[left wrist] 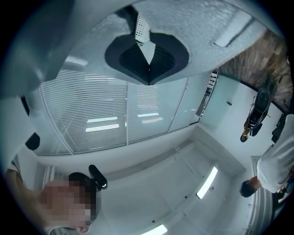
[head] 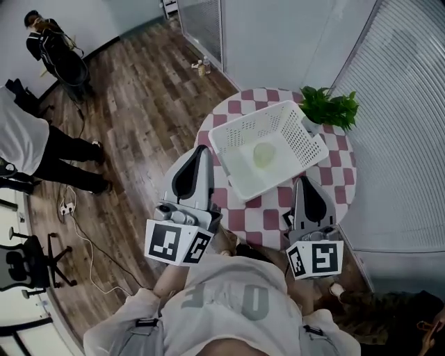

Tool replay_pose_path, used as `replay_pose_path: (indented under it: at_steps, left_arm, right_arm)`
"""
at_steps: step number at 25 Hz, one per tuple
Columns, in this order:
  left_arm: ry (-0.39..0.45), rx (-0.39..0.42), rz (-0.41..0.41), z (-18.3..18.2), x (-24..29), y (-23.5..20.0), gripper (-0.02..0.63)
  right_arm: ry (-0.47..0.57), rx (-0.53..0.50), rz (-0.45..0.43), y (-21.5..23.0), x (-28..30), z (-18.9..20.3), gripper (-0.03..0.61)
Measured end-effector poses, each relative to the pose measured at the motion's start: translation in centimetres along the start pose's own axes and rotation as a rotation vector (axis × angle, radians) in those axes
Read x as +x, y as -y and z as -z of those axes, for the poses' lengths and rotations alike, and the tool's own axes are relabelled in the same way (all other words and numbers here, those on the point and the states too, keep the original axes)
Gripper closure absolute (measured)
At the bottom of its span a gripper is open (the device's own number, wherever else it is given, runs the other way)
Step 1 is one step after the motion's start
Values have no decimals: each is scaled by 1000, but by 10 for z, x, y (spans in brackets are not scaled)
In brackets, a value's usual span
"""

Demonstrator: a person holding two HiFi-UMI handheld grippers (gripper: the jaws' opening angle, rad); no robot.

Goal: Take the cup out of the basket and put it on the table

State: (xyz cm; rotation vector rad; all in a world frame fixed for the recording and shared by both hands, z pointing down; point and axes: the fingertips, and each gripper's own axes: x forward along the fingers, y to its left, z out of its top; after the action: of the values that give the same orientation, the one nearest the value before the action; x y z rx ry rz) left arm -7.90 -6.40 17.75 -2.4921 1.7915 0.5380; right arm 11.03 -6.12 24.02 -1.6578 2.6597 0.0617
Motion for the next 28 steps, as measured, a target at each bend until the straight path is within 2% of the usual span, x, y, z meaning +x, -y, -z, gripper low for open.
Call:
replay_pose_path:
  at_steps: [6, 13, 15, 18, 20, 24, 25, 26, 27, 28]
  left_arm:
    - [-7, 51, -12, 11, 62, -1, 611]
    - [-112, 105, -5, 59, 112, 8, 611]
    - [-145, 104, -4, 74, 121, 1, 611]
    - [-157, 56, 1, 93, 140, -15, 611]
    - [-160, 15, 3, 104, 153, -28, 611]
    - [-167, -13, -21, 117, 162, -53, 611]
    - [-173, -5, -26, 120, 162, -59, 611]
    - [-181, 8, -30, 123, 162, -66, 611]
    - [-191, 24, -34, 127, 163, -74, 611]
    - [-204, 37, -40, 132, 163, -83, 611]
  right_arm:
    - [1, 11, -29, 41, 34, 2, 568]
    - [-76, 52, -75, 81, 77, 32, 568]
    - [-103, 66, -99, 86, 92, 39, 568]
    - [-130, 81, -156, 91, 118, 42, 568]
    - [-163, 45, -199, 93, 136, 40, 568]
    - [-316, -134, -325, 91, 170, 48, 561]
    - [-375, -175, -366, 88, 178, 55, 519]
    - [-441, -215, -411, 85, 185, 66, 429]
    - [-505, -253, -455, 80, 192, 80, 366]
    - [-567, -291, -496, 77, 199, 95, 326]
